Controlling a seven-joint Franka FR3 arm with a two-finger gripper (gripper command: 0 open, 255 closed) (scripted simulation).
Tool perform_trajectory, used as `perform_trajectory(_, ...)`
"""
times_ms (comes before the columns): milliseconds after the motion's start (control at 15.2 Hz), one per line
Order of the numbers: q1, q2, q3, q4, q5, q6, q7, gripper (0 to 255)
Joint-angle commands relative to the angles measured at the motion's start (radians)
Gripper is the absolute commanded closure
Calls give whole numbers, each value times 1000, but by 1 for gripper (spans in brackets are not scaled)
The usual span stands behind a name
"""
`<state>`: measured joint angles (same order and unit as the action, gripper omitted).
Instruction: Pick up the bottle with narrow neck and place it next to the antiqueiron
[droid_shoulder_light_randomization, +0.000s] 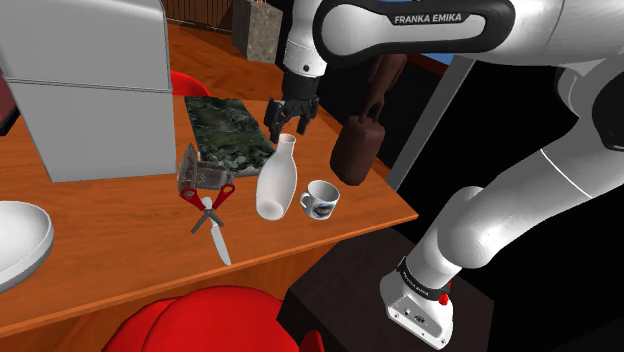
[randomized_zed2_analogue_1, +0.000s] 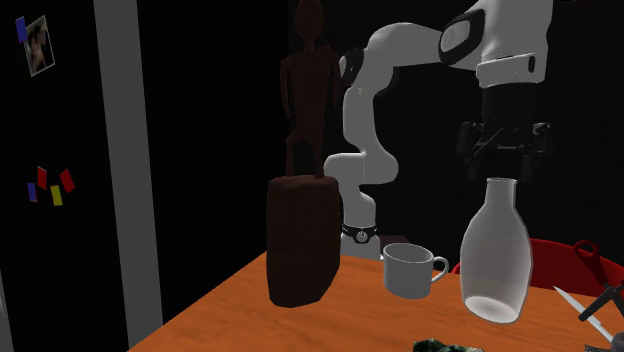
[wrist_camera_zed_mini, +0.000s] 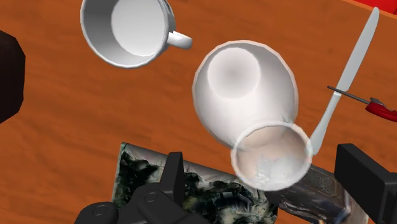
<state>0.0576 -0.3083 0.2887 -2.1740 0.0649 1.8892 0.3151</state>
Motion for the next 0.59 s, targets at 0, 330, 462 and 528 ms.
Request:
perform_trajectory(0, 0, -9, -2, 54, 1, -64, 1, 0)
perform_trajectory(330, 0, -10, -3, 79, 0, -90, 1, 0)
perform_trajectory(462, 0, -10, -3, 79, 0, -90, 1, 0)
perform_trajectory(528, 0, -10, -3, 79, 0, -90, 1, 0)
